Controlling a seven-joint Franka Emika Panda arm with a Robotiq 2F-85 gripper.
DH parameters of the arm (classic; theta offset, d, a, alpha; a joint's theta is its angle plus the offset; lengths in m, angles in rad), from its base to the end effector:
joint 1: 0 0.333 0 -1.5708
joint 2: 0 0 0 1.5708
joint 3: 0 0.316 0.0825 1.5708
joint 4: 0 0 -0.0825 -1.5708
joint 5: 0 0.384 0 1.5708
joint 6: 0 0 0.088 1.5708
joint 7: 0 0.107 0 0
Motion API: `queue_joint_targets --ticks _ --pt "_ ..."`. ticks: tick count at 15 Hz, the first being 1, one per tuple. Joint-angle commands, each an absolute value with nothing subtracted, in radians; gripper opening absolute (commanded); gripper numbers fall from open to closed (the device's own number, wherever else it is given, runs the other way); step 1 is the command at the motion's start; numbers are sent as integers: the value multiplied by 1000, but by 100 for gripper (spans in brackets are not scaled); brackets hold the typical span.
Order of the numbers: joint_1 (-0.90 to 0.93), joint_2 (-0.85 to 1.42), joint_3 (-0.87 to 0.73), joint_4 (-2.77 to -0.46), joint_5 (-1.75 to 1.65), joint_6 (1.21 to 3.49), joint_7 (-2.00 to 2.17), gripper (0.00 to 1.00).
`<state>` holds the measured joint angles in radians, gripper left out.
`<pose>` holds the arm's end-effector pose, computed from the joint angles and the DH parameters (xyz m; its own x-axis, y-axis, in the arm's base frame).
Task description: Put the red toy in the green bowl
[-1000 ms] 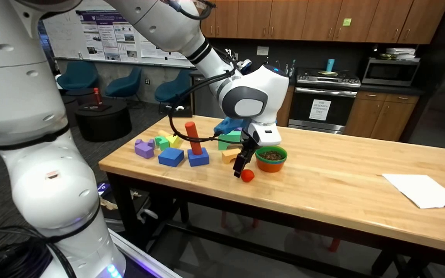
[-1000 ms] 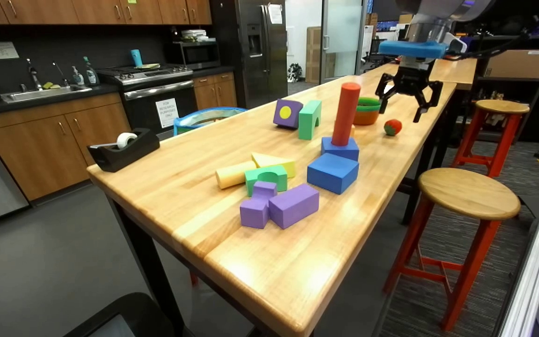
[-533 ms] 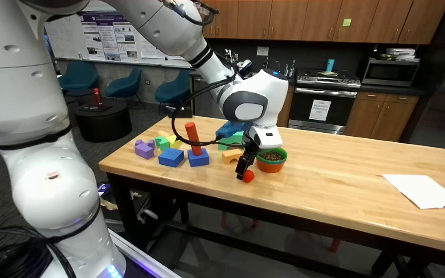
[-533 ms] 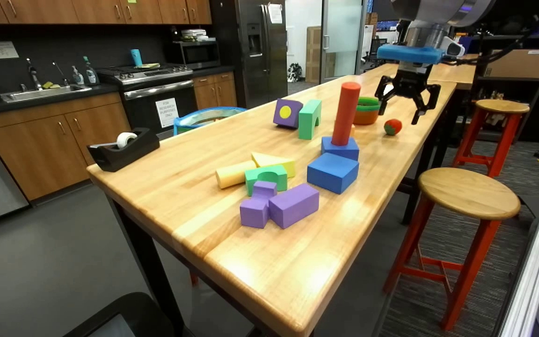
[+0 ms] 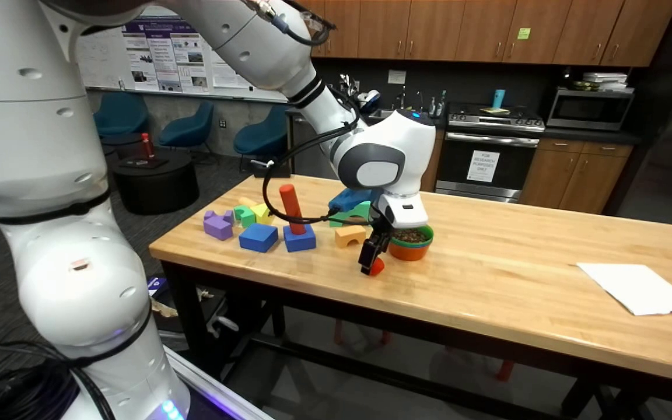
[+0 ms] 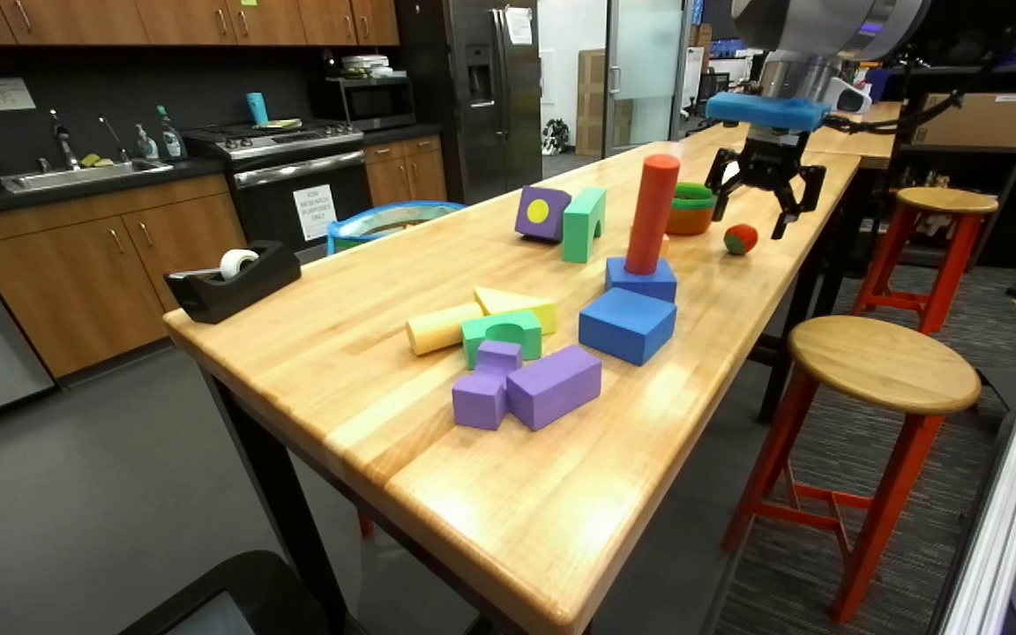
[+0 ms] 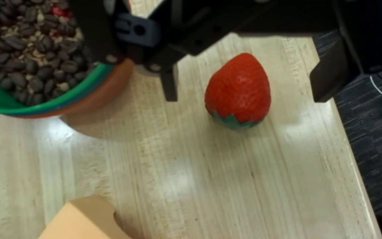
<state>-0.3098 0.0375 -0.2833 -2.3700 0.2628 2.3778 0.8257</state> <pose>0.4143 -0.2762 0.3072 -0.0343 -0.9881 -0.1498 -0.9957 0.0466 -0.0798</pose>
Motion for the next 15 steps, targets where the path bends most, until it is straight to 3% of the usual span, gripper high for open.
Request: queue_joint_targets --ticks 1,12,15 --pt "-297 71 -287 -2348 274 2392 860 100" --pt "-291 112 -291 -2321 275 2401 889 100" --pt "-291 116 -291 -2315 277 2399 889 94"
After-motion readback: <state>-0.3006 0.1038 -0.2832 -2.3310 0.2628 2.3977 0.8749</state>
